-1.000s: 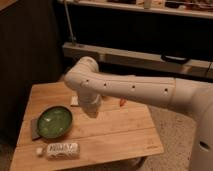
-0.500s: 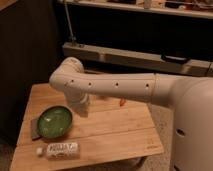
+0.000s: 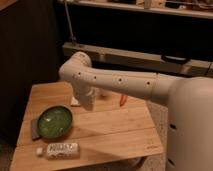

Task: Move the arm in a circular motion

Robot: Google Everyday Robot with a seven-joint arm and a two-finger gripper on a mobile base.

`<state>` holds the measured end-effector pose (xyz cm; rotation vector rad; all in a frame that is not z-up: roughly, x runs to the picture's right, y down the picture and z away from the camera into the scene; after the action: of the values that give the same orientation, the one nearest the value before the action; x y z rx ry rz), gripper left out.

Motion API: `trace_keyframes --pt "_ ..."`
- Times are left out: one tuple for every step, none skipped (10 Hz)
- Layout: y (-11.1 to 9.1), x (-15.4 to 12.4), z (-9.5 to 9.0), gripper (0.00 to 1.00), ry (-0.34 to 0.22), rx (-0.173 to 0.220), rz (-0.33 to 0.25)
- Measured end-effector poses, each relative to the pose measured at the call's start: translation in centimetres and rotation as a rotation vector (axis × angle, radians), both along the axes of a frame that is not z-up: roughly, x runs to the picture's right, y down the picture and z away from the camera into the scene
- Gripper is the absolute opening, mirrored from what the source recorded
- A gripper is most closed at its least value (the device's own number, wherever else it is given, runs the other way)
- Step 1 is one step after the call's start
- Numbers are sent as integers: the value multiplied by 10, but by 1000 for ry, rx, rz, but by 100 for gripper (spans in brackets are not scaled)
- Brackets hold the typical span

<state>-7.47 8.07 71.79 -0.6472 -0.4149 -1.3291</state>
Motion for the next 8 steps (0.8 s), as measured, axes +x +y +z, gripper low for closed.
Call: trace_keyframes --pt "-3 1 2 17 -6 -1 4" --pt "-4 5 3 22 -14 0 28" --pt "-8 14 6 23 -15 8 55" --pt "-15 26 12 19 -16 26 93" --pt "-17 37 14 11 -16 32 134" --pt "-22 57 19 4 -2 51 171" --pt "-24 85 22 0 11 74 222" --pt "-22 118 24 0 39 94 269"
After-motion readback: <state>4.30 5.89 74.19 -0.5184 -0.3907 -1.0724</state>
